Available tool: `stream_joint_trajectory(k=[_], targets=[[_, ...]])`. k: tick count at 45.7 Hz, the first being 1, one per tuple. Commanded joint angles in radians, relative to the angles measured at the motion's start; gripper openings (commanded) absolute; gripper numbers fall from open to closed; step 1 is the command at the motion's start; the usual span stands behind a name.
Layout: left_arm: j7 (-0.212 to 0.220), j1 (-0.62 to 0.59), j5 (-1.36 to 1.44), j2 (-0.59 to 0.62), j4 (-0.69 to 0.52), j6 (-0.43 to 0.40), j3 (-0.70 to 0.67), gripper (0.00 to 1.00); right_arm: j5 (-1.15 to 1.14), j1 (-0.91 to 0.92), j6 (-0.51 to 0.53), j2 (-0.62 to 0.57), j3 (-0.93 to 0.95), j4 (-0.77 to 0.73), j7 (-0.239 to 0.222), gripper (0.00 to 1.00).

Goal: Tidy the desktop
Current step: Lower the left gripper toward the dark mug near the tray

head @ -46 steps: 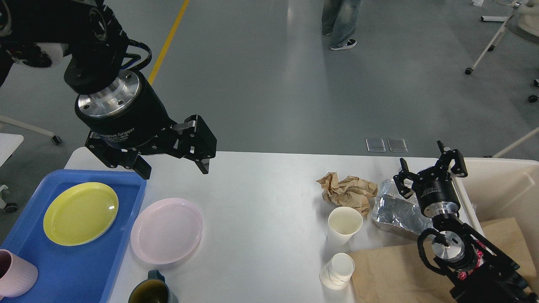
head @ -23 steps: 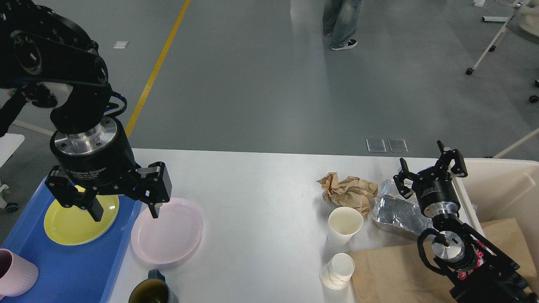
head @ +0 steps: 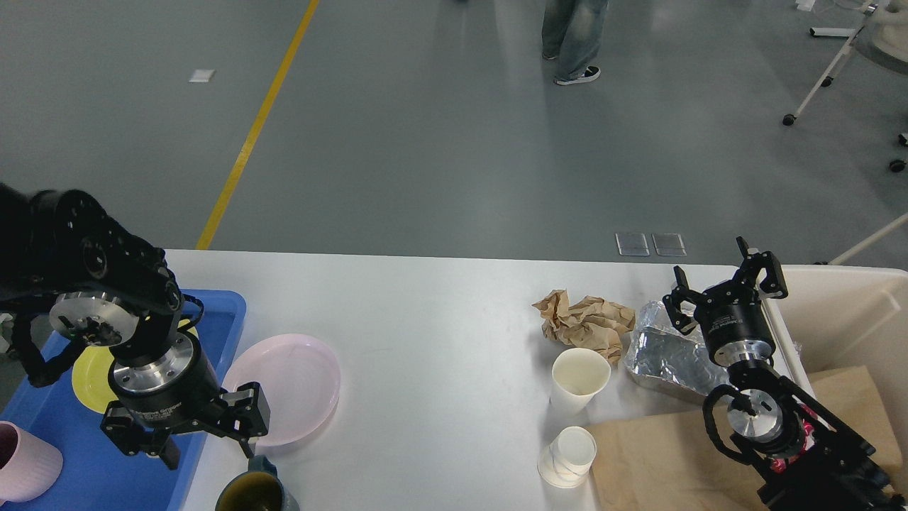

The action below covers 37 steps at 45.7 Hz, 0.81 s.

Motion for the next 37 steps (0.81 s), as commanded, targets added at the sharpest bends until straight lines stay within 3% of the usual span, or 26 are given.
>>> stream_joint_trajectory(k=[1,11,18,27,37], targets=[[-0.001,0.1,0.11,0.061,0.01,0.067,-0.037,0.78,0.0,0.0,0.0,0.0,0.0,0.0,0.0,1.0],[-0.001,0.218,0.205,0.064,0.029,0.154,-0.068,0.78,0.0,0.0,0.0,0.0,0.0,0.001,0.0,1.0],[0.002,0.33,0.228,0.054,0.113,0.19,-0.129,0.8,0.0,0.0,0.0,0.0,0.0,0.001,0.0,1.0],[-0.001,0.364,0.272,0.047,0.138,0.197,-0.137,0.8,0.0,0.0,0.0,0.0,0.0,0.001,0.0,1.0],[-0.004,0.416,0.303,0.034,0.139,0.275,-0.162,0.75,0.0,0.0,0.0,0.0,0.0,0.001,0.0,1.0]])
